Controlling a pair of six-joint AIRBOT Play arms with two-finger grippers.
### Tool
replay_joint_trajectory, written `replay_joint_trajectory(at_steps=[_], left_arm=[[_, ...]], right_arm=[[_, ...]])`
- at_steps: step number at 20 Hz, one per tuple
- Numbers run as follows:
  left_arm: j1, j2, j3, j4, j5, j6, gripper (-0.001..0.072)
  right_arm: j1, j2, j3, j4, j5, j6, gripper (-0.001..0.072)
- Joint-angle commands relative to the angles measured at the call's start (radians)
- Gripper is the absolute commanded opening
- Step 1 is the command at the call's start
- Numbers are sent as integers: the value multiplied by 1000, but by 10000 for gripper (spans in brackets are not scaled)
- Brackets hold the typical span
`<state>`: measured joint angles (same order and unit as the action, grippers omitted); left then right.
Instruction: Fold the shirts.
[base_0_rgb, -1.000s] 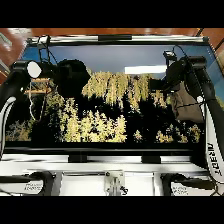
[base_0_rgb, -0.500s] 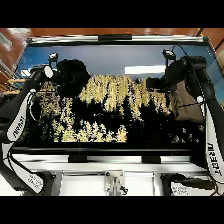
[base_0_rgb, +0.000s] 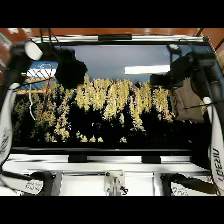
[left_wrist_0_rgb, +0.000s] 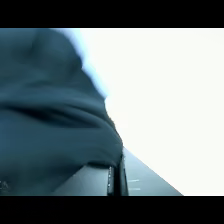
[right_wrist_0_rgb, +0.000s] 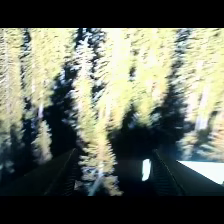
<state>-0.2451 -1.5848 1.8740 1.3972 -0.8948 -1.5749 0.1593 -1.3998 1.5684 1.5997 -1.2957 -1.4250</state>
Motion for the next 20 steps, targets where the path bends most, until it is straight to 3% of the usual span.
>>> replay_joint_trajectory(at_steps=[1, 3, 6, 10, 11, 12, 13, 14, 18, 20], left_arm=[[-142, 258, 35, 0, -61, 4, 37], [-243, 346, 30, 0, -152, -71, 37], [-394, 367, -51, 1, -238, -74, 37], [-543, 293, -323, 0, -207, -211, 40], [-568, 266, -367, -3, -200, -236, 107], [-583, 241, -387, -2, -211, -257, 564], [-577, 226, -377, 2, -241, -278, 720], [-548, 226, -350, 20, -291, -278, 720], [-338, 272, -214, 110, -606, -211, 720], [-247, 317, -253, 109, -698, -198, 720]], right_arm=[[0, 132, 87, -225, -113, 26, 583], [0, 244, 134, -285, -127, 37, 583], [0, 403, 148, -288, -122, 69, 583], [0, 528, 148, -241, -200, 82, 583], [0, 539, 148, -226, -239, 81, 583], [0, 541, 148, -204, -280, 70, 583], [0, 540, 147, -167, -315, 18, 599], [0, 536, 147, -131, -346, -39, 684], [0, 469, 147, 34, -447, -90, 684], [0, 414, 123, 121, -438, -87, 683]])
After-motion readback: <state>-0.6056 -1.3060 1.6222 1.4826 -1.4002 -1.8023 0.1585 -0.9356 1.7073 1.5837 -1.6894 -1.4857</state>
